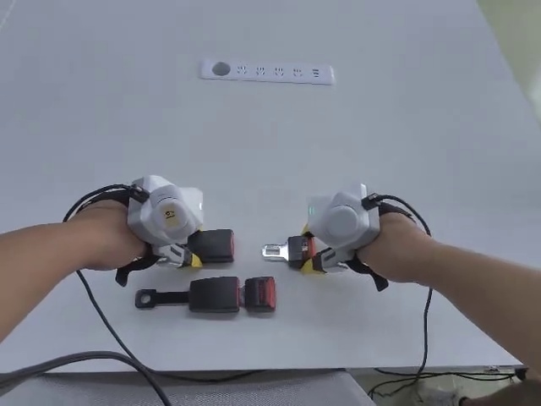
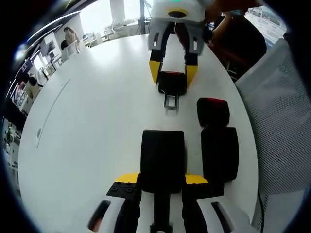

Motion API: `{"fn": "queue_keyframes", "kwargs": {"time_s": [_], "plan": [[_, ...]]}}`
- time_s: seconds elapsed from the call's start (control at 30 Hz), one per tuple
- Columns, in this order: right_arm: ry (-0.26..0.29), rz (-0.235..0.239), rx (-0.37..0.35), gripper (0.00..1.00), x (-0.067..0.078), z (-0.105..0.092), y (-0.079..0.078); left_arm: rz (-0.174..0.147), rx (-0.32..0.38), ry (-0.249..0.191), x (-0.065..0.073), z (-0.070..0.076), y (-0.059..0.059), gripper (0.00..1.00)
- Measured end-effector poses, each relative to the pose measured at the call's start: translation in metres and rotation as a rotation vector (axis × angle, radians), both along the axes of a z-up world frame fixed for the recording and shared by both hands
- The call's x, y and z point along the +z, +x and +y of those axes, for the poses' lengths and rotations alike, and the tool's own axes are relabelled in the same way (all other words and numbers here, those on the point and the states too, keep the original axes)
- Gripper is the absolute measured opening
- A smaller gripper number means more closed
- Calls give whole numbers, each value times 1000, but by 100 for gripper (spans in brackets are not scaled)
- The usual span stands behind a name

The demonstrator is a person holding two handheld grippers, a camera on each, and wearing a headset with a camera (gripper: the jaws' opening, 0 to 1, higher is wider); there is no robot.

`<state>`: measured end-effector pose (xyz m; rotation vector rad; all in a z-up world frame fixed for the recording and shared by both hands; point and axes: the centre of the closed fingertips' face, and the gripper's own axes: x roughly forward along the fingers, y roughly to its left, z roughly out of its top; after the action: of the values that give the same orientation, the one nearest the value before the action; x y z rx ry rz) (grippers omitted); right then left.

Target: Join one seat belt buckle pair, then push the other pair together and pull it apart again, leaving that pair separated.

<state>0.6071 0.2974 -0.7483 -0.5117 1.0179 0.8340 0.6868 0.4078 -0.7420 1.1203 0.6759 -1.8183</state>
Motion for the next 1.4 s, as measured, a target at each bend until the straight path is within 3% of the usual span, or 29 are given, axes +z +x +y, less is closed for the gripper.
{"fn": "queue_keyframes", "kwargs": {"time_s": [0.53, 0.7, 0.93, 1.4], "plan": [[-4, -20, 3, 33, 1, 27, 29, -1, 4, 1, -2, 0, 2, 32], [-23, -16, 60, 33, 3, 34, 32, -3, 3, 4, -3, 0, 2, 33], [-28, -28, 74, 32, 1, 40, 37, -2, -5, 1, -3, 0, 1, 32], [-9, -13, 38, 31, 0, 41, 39, -1, -29, 2, -2, -1, 1, 31]]}}
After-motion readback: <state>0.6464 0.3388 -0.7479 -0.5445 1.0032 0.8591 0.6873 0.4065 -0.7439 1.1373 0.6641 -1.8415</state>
